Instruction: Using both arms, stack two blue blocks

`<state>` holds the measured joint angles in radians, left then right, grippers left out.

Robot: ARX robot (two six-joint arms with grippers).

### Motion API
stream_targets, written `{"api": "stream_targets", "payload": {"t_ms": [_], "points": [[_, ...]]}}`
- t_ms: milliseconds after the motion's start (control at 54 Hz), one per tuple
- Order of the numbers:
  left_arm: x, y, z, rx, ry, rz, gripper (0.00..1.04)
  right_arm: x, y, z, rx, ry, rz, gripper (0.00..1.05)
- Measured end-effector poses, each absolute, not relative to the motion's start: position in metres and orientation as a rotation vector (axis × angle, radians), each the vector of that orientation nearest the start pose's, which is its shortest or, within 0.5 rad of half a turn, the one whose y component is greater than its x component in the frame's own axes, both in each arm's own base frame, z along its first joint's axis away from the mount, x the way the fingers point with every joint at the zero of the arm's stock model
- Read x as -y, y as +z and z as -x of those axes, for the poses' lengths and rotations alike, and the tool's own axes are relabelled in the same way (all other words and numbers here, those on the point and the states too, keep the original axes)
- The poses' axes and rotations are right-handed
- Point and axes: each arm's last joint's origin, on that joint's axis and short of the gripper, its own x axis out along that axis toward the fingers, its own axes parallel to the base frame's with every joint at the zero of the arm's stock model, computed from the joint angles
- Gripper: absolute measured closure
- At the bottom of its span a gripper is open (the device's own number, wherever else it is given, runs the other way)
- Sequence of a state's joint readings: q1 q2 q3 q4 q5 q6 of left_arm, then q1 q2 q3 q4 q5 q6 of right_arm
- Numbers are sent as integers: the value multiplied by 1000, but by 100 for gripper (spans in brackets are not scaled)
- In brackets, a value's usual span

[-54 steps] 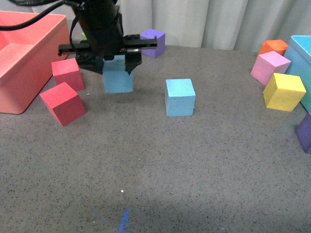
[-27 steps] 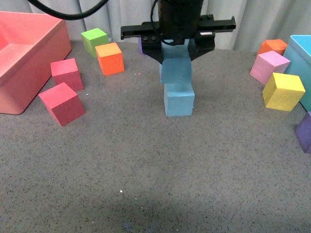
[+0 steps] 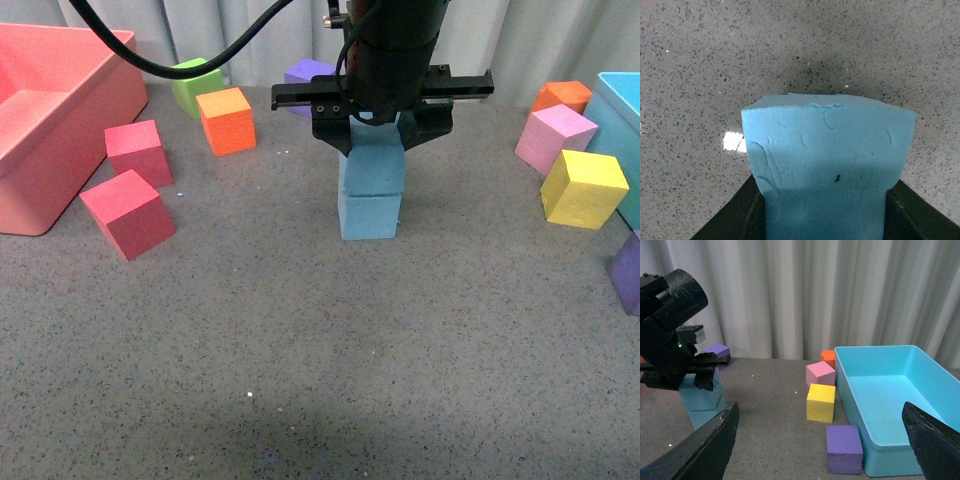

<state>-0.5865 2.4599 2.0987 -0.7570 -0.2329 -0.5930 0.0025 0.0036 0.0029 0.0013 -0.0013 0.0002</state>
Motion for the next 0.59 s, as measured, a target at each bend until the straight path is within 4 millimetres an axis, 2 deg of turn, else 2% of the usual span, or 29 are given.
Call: {"api": "stream_targets", "payload": {"t_ms": [111, 148, 481, 593], "points": [[281, 153, -435, -1062, -5, 91, 62, 0, 164, -98, 1, 4, 0, 10], [282, 153, -435, -1063, -8, 94, 59, 0, 164, -98, 1, 4, 0, 10], [279, 159, -434, -1054, -27, 95, 5, 0, 164, -98, 1, 4, 0, 10], [271, 175, -429, -1031, -30, 115, 7, 0, 164, -98, 1, 4, 0, 10]]}}
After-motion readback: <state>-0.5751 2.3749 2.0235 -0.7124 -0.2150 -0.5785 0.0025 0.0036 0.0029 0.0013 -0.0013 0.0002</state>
